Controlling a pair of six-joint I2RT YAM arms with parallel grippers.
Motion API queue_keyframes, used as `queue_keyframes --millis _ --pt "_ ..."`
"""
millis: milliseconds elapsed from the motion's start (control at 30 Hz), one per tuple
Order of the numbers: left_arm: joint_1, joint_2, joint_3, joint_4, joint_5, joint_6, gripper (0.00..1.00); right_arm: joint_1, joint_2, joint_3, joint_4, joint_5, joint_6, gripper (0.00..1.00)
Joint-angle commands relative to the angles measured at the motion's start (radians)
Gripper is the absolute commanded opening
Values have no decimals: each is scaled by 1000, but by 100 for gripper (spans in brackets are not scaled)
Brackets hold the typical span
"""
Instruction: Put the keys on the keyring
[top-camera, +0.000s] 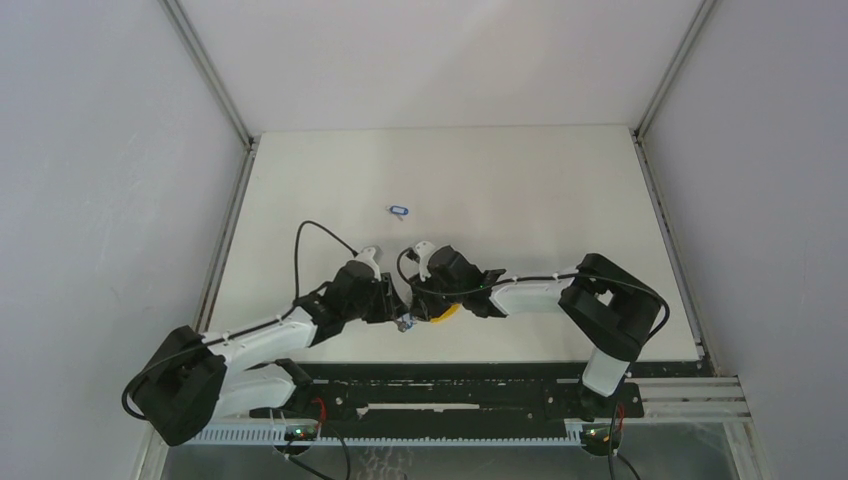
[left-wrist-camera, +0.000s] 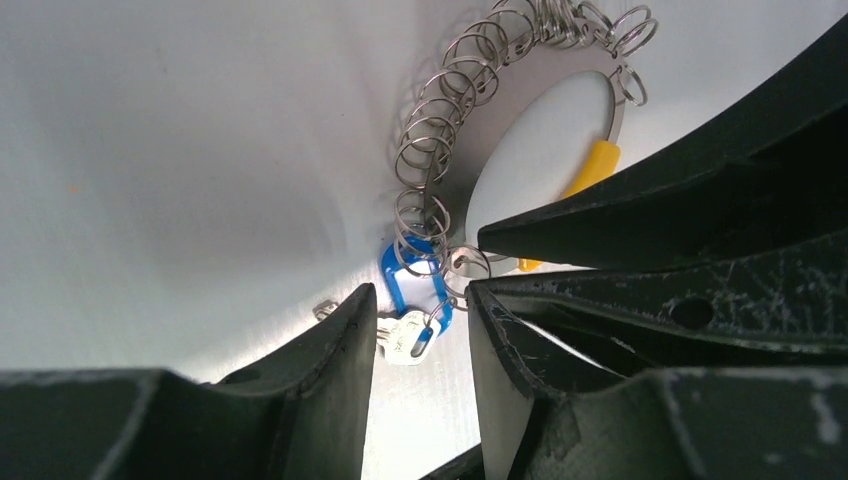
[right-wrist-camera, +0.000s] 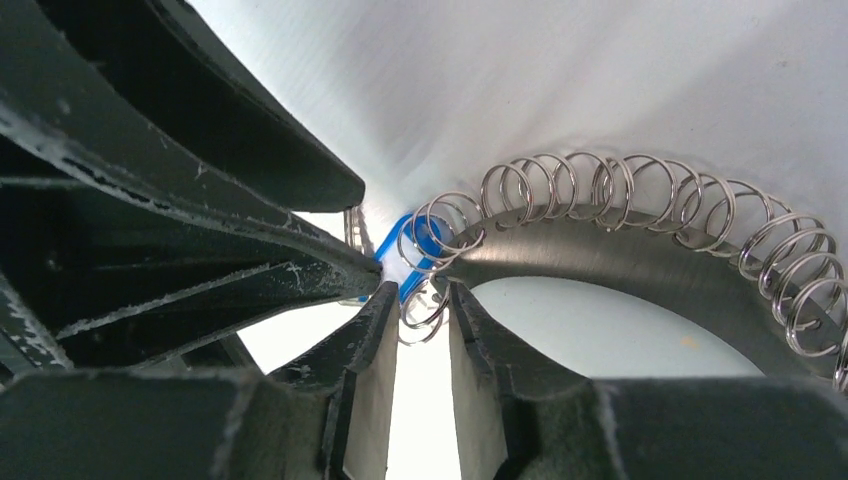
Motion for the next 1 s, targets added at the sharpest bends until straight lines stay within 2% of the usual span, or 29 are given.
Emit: queue_keyframes --millis 0,233,700,967 --pt "-1 -36 -27 -6 -25 -13 43 -9 18 55 3 2 34 23" --pt "1 -64 -29 -29 -50 -8 43 -11 29 65 -13 10 43 19" --pt "0 -75 -31 -39 -67 -3 44 -10 61 99 -63 19 49 20" --pt "1 -76 -30 -39 -71 0 44 -5 32 99 -81 8 26 0"
